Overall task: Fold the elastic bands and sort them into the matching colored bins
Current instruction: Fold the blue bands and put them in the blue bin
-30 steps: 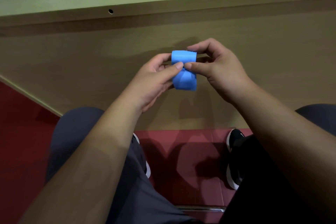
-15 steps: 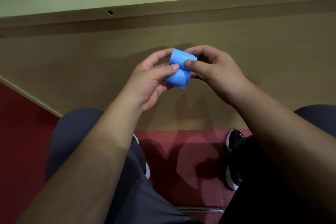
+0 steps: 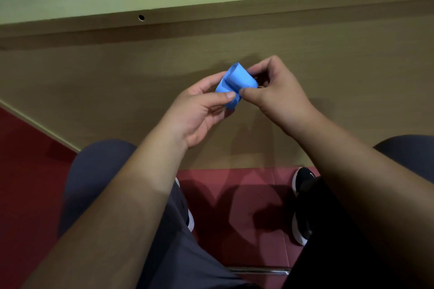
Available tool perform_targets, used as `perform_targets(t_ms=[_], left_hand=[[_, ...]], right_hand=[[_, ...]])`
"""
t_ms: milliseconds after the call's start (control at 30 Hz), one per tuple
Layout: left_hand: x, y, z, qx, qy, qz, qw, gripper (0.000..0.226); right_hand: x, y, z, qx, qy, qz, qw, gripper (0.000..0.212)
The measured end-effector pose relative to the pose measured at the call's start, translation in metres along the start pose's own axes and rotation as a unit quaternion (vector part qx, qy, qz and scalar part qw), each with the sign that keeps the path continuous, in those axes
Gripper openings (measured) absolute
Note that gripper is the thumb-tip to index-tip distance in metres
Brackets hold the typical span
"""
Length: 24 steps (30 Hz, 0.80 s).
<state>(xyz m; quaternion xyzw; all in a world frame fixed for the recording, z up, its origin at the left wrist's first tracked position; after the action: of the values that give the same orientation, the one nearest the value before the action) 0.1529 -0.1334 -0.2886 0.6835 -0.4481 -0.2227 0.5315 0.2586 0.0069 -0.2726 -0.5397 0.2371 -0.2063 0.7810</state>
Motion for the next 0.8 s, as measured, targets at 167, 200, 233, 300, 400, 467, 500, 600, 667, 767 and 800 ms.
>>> perform_targets(t_ms=[167, 200, 233, 300, 400, 467, 500, 600, 667, 767, 800], left_hand=[[0.0, 0.0, 0.001, -0.034, 0.05, -0.032, 0.998, 0.047], [0.0, 0.0, 0.002, -0.04, 0.058, -0.033, 0.997, 0.045], [0.0, 0.0, 0.003, -0.046, 0.066, -0.032, 0.996, 0.044], [0.0, -0.001, 0.003, -0.046, 0.084, -0.029, 0.995, 0.041], [0.001, -0.002, 0.003, -0.037, 0.104, -0.036, 0.993, 0.036], [0.001, -0.001, 0.006, -0.037, 0.112, -0.043, 0.992, 0.031], [0.001, 0.0, 0.007, -0.037, 0.113, -0.046, 0.992, 0.028], [0.002, 0.003, 0.01, -0.034, 0.106, -0.051, 0.992, 0.028], [0.002, 0.004, 0.01, -0.03, 0.105, -0.053, 0.993, 0.031], [0.003, 0.006, 0.01, -0.023, 0.105, -0.053, 0.993, 0.033], [0.004, 0.007, 0.01, -0.023, 0.104, -0.053, 0.993, 0.032]], right_hand=[[-0.003, 0.003, 0.002, 0.012, 0.001, -0.016, 1.0, 0.042], [-0.002, 0.003, 0.001, 0.012, -0.002, -0.015, 1.0, 0.045], [-0.002, 0.003, 0.0, 0.013, -0.006, -0.014, 1.0, 0.047], [0.0, 0.003, -0.002, 0.013, -0.021, -0.011, 1.0, 0.049], [0.002, 0.001, -0.007, 0.005, -0.049, -0.002, 0.999, 0.049], [0.001, -0.002, -0.007, -0.029, -0.068, 0.002, 0.997, 0.04], [0.001, -0.003, -0.007, -0.053, -0.073, 0.001, 0.996, 0.034], [0.001, -0.004, -0.003, -0.094, -0.079, -0.007, 0.992, 0.028], [0.001, -0.001, -0.003, -0.095, -0.079, -0.013, 0.992, 0.029], [-0.001, 0.004, -0.003, -0.11, -0.081, -0.033, 0.99, 0.037], [-0.001, 0.005, -0.004, -0.116, -0.082, -0.041, 0.989, 0.041]])
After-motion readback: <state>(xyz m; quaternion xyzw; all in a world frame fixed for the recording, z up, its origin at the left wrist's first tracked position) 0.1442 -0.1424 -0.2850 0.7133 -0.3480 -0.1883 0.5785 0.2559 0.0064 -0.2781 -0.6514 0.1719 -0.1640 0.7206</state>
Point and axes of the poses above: each hand's wrist, its own x-axis away from the middle knuckle, its own z-axis out of the back of the hand, y = z × x, the point moved 5 cm from there along -x, towards the middle knuckle, and after that the axes turned 6 degrees about -y, right-handed, at the moved point
